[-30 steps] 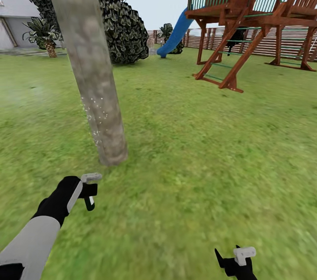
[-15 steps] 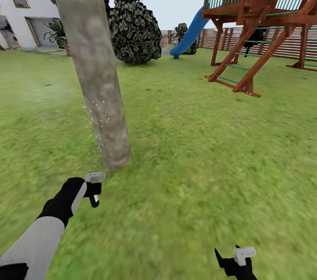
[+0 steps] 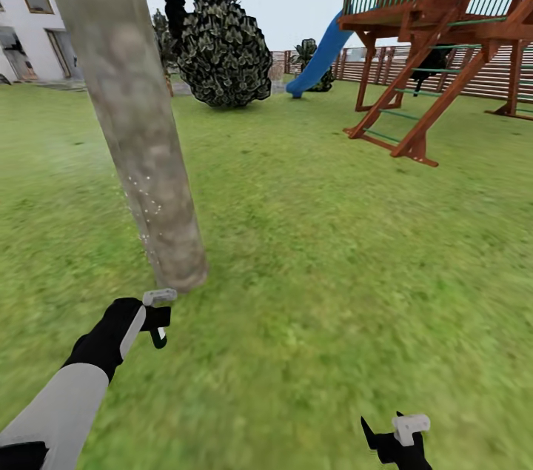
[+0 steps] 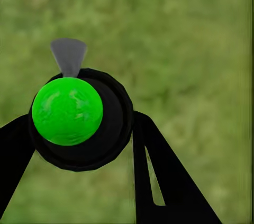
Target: In the garden, pick up the pesticide atomizer on the floor and spray pesticide onto both trees until each tree trunk is fully covered.
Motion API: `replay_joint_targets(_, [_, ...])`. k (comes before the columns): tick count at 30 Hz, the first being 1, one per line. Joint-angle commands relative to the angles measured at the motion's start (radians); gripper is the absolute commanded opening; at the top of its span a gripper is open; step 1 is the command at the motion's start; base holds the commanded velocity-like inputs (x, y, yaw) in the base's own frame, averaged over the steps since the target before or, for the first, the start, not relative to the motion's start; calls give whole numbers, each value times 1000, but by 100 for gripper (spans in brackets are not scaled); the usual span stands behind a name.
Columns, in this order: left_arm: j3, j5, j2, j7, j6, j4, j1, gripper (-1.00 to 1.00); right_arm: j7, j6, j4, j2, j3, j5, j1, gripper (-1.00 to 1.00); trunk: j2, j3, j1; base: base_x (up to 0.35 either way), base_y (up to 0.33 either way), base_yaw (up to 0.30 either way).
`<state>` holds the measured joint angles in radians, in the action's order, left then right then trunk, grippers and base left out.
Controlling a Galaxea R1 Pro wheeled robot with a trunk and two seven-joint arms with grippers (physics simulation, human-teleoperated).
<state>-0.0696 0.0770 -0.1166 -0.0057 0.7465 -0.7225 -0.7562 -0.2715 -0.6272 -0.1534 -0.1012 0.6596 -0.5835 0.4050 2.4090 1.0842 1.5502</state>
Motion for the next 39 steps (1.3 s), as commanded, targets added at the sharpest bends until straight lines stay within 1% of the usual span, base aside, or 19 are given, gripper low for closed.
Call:
replay_joint_targets(1, [0,0,0,0,0,0,0,-100,0,0,0,0,0,0,0,100,0,0,0,180,-229,185])
replay_joint_targets(11, [-1,0,-1,1,1,0,0,-100,0,0,0,0,0,-1,0,100,0,0,0,187,-229,267])
replay_joint_targets(21, [1,6,2,0,-1,1,0,-100,0,0,0,0,0,0,0,100,0,0,0,206,-216,47])
replay_joint_targets(39, [1,6,2,0,-1,0,0,-100,0,0,0,0,0,-1,0,100,0,0,0,130,-257,272])
